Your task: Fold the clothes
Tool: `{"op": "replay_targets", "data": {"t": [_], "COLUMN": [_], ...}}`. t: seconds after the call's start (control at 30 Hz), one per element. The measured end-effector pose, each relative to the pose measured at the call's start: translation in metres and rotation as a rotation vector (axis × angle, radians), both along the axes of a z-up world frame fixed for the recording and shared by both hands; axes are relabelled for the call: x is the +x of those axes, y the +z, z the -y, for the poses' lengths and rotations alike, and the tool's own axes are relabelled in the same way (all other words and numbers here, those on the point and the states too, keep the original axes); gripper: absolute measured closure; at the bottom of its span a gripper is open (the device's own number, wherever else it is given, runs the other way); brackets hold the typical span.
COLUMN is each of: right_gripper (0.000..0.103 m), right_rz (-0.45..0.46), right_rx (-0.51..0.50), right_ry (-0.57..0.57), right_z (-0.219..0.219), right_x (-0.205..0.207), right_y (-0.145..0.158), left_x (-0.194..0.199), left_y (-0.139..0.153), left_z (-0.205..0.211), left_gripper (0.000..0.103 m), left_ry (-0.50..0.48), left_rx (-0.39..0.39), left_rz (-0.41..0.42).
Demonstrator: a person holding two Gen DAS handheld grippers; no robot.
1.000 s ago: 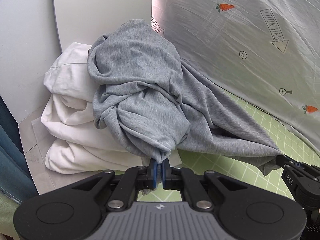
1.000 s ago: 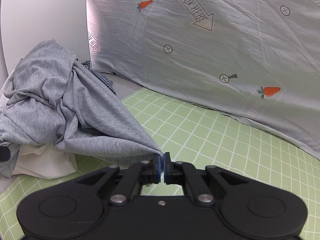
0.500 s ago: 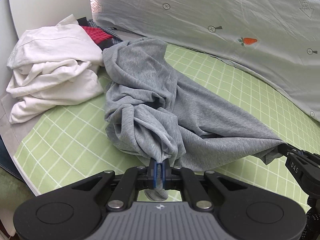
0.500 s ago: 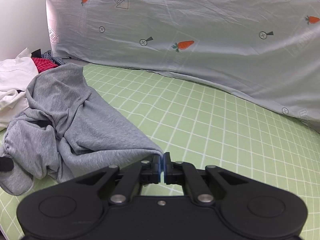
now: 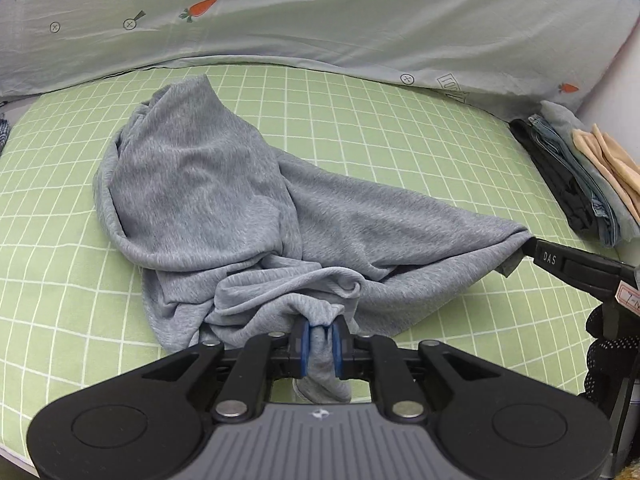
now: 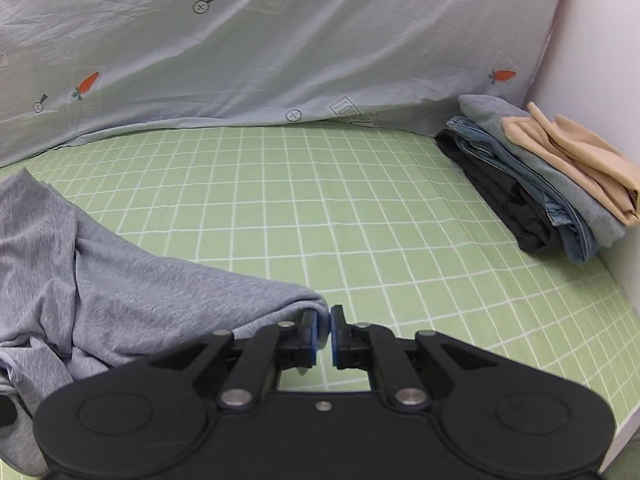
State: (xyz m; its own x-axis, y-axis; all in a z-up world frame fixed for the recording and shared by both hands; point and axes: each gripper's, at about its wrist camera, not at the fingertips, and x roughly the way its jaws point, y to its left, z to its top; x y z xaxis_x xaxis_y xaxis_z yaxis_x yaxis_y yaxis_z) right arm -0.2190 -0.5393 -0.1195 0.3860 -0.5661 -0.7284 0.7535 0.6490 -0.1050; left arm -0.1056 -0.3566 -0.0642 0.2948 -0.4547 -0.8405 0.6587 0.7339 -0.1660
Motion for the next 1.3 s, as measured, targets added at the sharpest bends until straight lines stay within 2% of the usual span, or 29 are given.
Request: {"op": "replay_targets", "data": {"t": [0.03, 0.1, 0.17, 0.2, 0.37, 0.47, 0.57, 0.67, 0.73, 0.77, 0.8, 0.83, 0.87, 0.9, 1.0, 1.1, 1.3], "right_gripper": [0.095, 0.089, 0.062, 0.056, 0.036, 0.034, 0.027, 0.026, 0.029, 0.036, 0.043, 0.062, 0.085, 0.089, 0.093, 0.093, 0.095], "right_rz": [0.001, 0.003, 0.008, 0.018, 0.088, 0.088, 0.073, 0.068, 0.059, 0.055, 0.061, 0.086, 0.111, 0.116, 0.100, 0.131, 0.221], "right_rx": [0.020, 0.065, 0.102, 0.127, 0.344, 0.430, 0.421, 0.377, 0.329, 0.298, 0.277, 0.278, 0.289, 0.290, 0.203, 0.091, -0.270], "right_ry": [-0.025, -0.054, -0.069, -0.069, -0.058, -0.075, -0.115, -0.137, -0.146, -0.147, -0.142, -0.131, -0.130, -0.137, -0.125, -0.132, -0.172], "right_z": [0.004, 0.007, 0.002, -0.001, -0.014, -0.024, -0.030, -0.034, -0.036, -0.037, -0.036, -0.032, -0.026, -0.021, 0.006, 0.045, 0.091], "right_x": [-0.007, -0.013, -0.013, -0.010, 0.016, 0.035, 0.051, 0.066, 0.075, 0.080, 0.084, 0.087, 0.091, 0.096, 0.121, 0.142, 0.161], "right_y": [-0.004, -0.013, -0.019, -0.023, -0.044, -0.056, -0.062, -0.064, -0.065, -0.064, -0.064, -0.062, -0.060, -0.058, -0.047, -0.023, 0.052], "left_x": [0.001, 0.009, 0.018, 0.025, 0.070, 0.097, 0.122, 0.146, 0.162, 0.169, 0.177, 0.184, 0.191, 0.200, 0.224, 0.246, 0.275], "left_y": [0.002, 0.006, 0.011, 0.012, 0.004, -0.011, -0.028, -0.046, -0.058, -0.063, -0.069, -0.075, -0.081, -0.084, -0.083, -0.074, -0.060], "left_z": [-0.001, -0.007, -0.016, -0.021, -0.047, -0.066, -0.075, -0.075, -0.076, -0.076, -0.075, -0.075, -0.075, -0.078, -0.094, -0.117, -0.167], "left_gripper": [0.084, 0.077, 0.068, 0.062, 0.051, 0.048, 0.048, 0.048, 0.048, 0.050, 0.063, 0.096, 0.099, 0.101, 0.101, 0.101, 0.101], "left_ry": [0.001, 0.016, 0.043, 0.063, 0.187, 0.249, 0.263, 0.259, 0.253, 0.251, 0.250, 0.248, 0.254, 0.274, 0.358, 0.470, 0.639], "left_rx": [0.005, 0.009, 0.002, -0.002, -0.001, -0.011, -0.008, -0.001, 0.013, 0.026, 0.043, 0.065, 0.085, 0.094, 0.073, 0.076, 0.109], "left_rz": [0.011, 0.027, 0.035, 0.041, 0.061, 0.009, -0.021, -0.050, -0.069, -0.077, -0.086, -0.093, -0.103, -0.113, -0.102, -0.047, 0.061]}}
